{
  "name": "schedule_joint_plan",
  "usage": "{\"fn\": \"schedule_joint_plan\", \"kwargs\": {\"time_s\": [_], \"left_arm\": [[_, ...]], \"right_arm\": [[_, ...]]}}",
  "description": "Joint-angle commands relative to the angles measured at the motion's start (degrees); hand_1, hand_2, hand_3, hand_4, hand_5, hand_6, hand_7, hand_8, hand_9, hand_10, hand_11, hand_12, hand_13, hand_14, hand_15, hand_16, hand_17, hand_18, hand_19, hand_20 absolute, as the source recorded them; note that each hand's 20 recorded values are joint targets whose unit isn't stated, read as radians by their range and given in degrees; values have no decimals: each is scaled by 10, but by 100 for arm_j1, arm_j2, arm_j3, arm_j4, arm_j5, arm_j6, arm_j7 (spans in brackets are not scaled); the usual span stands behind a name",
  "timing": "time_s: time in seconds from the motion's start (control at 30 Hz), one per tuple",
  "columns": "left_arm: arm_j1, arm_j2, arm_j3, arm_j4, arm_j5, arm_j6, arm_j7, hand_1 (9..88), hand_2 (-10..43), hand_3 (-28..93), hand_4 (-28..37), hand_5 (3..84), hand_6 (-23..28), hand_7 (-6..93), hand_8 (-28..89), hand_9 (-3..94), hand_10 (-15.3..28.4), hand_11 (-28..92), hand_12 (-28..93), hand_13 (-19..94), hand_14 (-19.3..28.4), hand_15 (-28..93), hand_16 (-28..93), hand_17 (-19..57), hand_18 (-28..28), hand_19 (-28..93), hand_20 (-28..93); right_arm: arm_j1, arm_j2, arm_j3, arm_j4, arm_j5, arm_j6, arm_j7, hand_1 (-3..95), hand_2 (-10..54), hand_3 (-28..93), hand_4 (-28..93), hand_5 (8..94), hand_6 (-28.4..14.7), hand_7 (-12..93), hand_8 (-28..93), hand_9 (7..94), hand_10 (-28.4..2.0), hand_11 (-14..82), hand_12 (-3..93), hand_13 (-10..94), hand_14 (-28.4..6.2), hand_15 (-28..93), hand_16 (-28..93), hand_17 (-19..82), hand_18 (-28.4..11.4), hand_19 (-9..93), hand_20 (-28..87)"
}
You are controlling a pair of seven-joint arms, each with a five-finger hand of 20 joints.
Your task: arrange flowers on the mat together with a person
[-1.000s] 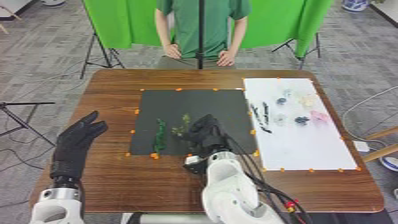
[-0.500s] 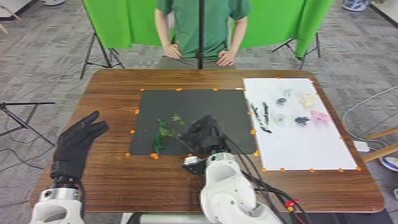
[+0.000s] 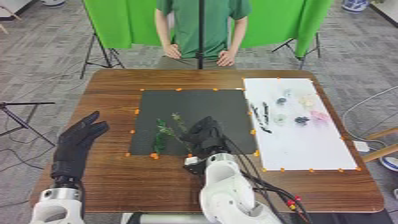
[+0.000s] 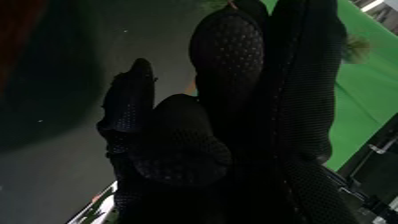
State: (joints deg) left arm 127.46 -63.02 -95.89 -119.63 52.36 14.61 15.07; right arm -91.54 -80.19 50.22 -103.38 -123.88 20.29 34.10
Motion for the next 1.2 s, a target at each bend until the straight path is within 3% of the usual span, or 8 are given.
{"fn": "schedule_joint_plan", "kwargs": {"time_s": [0.03,0.43,0.6,0.7,0.77,0.8,1.0,1.2], "left_arm": [[49,-43,9,21,17,-63,-71,264,-37,678,-233,468,41,96,-53,477,145,181,150,383,176,147,41,68,117,27,186],[60,-21,29,22,-4,-38,-35,265,-38,678,-233,469,41,99,-53,478,145,185,149,383,175,151,40,67,117,28,185],[12,-18,39,36,5,-79,-53,265,-40,680,-234,471,41,103,-55,482,147,194,149,384,177,156,39,67,117,30,186],[-10,-16,25,49,15,-121,-68,264,-40,680,-234,471,40,106,-56,482,147,194,147,385,178,160,38,67,117,31,185],[31,-25,-11,37,8,-110,-74,265,-40,680,-235,471,41,106,-56,482,147,195,146,384,177,161,37,67,117,31,185],[25,-22,-15,42,0,-105,-77,264,-41,681,-235,472,41,107,-57,483,147,196,146,385,178,163,36,67,118,32,185],[24,-32,-33,39,11,-130,-85,263,-45,686,-237,474,42,111,-58,486,149,202,146,386,178,174,34,67,118,35,184],[-16,-31,-14,55,22,-174,-109,262,-45,688,-239,474,42,112,-59,484,148,205,145,386,178,176,30,66,118,37,183]], "right_arm": [[-22,10,-7,61,-199,82,42,875,-95,-283,275,840,2,207,192,937,-84,462,198,937,-34,625,305,423,-221,787,427],[-22,11,16,133,-399,457,-53,892,-95,-283,306,858,6,239,216,937,-87,474,195,937,-38,632,303,428,-221,786,427],[-120,53,146,4,-568,177,-43,871,-95,-283,332,855,4,245,209,937,-87,468,197,937,-39,629,307,425,-222,787,427],[-313,161,320,-188,-976,-39,-54,781,-95,-283,419,848,1,253,194,937,-91,453,209,929,-52,623,337,407,-222,780,430],[-443,236,433,-375,-1132,-285,13,529,-95,310,39,846,3,259,112,937,-94,452,214,923,-58,628,336,404,-225,780,434],[-478,289,472,-480,-1208,-465,94,390,-94,588,-131,848,5,278,-44,937,-99,451,214,920,-62,633,340,403,-229,781,434],[-688,372,771,-1010,-1301,-2084,404,294,30,568,-154,856,-11,199,-81,937,-106,450,217,916,-71,648,340,402,-240,789,430],[-642,318,881,-1169,-865,-3008,673,284,104,482,-147,841,-17,149,-82,937,-111,459,217,915,-76,664,344,405,-252,802,423]]}}
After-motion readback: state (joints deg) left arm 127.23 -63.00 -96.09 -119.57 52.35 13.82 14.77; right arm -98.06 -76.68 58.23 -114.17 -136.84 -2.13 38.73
